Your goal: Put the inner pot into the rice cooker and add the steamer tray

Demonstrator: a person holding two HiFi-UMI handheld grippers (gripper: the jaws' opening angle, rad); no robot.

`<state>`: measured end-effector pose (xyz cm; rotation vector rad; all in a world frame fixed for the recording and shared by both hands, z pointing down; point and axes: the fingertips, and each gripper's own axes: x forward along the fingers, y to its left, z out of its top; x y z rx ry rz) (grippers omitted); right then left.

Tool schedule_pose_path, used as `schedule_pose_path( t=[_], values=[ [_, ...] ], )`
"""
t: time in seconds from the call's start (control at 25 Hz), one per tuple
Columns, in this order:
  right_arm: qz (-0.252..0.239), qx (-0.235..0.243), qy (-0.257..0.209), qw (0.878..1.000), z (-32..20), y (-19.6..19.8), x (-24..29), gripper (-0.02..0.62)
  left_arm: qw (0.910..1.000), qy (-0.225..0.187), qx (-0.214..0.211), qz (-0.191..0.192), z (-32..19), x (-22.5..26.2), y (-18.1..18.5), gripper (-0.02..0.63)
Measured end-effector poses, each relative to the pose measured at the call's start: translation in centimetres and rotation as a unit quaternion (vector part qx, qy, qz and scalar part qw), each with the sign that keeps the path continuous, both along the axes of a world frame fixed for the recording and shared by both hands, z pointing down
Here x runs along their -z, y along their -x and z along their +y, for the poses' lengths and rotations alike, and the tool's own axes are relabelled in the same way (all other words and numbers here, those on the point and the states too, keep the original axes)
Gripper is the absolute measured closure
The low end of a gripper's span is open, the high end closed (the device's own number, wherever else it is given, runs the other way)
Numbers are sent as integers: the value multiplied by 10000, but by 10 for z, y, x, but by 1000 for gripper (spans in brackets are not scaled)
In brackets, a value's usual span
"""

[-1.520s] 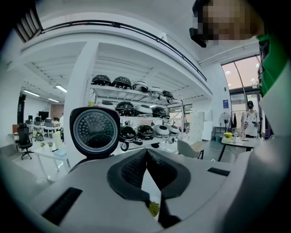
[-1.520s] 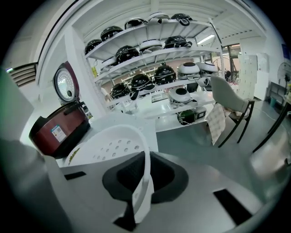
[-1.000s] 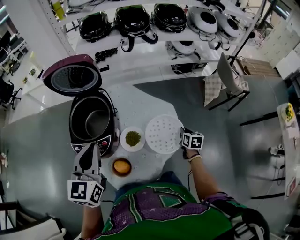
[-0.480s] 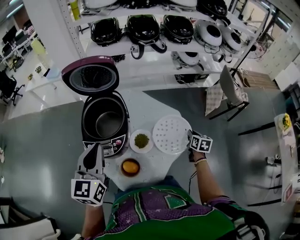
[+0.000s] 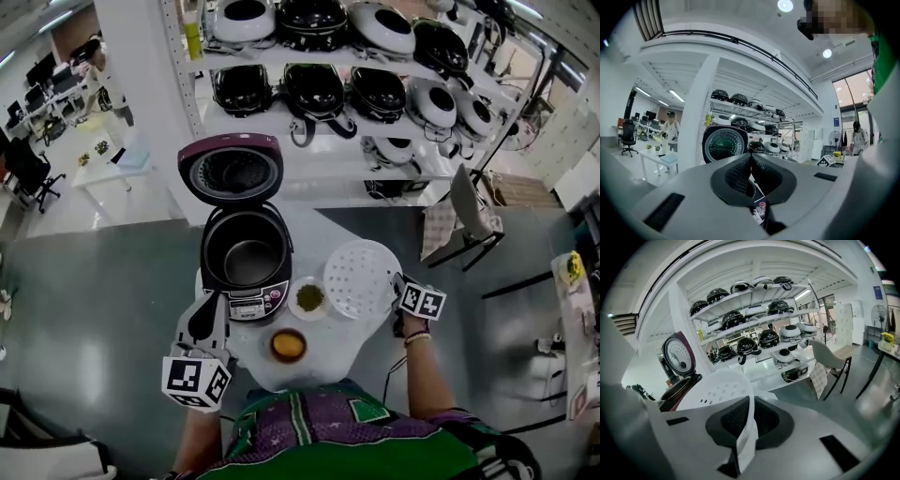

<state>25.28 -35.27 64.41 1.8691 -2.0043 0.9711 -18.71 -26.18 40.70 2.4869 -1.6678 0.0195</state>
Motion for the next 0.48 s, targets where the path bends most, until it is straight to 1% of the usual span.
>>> schedule_pose_path(
  t=[0.24,0.36,0.48],
  values=[
    [-91,47,-112,9999,7,32,30,571,9999,7,7,105,17,-4,28,584],
    [-178,89,-267,9994,6,51,49,571,9999,-46,56,105,24,-2,46,584],
    [-284,115,-400,9987,7,70,65,571,9999,-11,93,90,32,-2,61,584]
  ],
)
